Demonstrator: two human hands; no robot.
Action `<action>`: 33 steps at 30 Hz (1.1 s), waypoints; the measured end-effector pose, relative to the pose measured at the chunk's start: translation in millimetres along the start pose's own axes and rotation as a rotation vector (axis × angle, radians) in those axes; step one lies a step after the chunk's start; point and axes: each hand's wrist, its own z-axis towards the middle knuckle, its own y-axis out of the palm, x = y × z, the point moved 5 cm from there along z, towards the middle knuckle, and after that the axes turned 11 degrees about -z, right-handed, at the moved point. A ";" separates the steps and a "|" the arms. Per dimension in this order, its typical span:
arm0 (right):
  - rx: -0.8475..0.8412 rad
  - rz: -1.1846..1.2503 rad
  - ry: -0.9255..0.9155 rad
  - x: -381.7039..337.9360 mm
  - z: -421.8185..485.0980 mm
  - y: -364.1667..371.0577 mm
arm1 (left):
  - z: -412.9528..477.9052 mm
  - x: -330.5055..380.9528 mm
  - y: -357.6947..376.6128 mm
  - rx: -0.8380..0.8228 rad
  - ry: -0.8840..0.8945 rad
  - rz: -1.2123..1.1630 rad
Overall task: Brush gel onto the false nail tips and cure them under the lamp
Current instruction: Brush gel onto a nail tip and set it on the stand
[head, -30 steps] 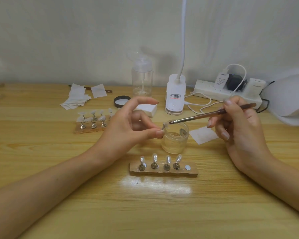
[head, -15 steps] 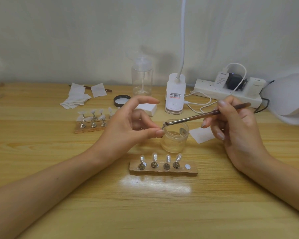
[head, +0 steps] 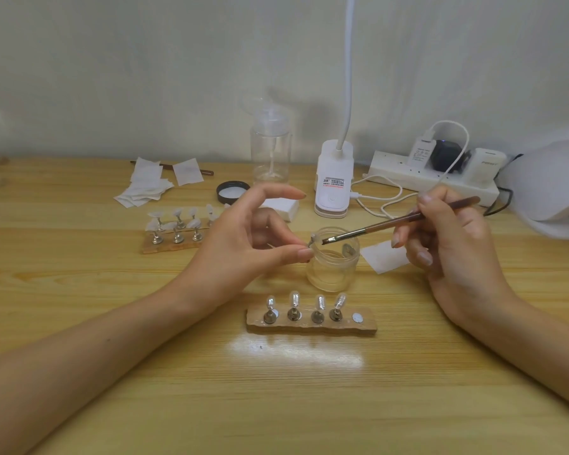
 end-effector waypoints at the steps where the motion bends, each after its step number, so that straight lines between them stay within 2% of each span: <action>1: 0.002 0.024 -0.001 -0.5 0.0 -0.4 | 0.0 0.0 0.1 -0.002 0.003 0.000; 6: -0.074 0.020 -0.016 -3.4 -0.9 7.1 | -0.5 0.8 0.5 -0.008 0.010 0.002; 12: -0.012 0.055 0.053 0.5 0.3 3.1 | -0.8 1.2 0.9 -0.005 0.010 -0.002; 17: -0.084 0.050 0.028 -2.1 -1.2 8.9 | -1.0 1.4 0.8 -0.009 0.014 0.006; 22: -0.018 0.046 0.042 0.7 -0.2 3.7 | -0.9 1.9 1.2 -0.012 0.020 0.008; 28: -0.080 0.020 0.003 -3.9 -2.6 9.5 | -1.6 3.9 1.6 -0.016 0.042 0.048; 33: -0.016 0.026 0.040 -0.4 0.0 3.2 | -1.6 5.2 2.4 -0.016 0.052 0.044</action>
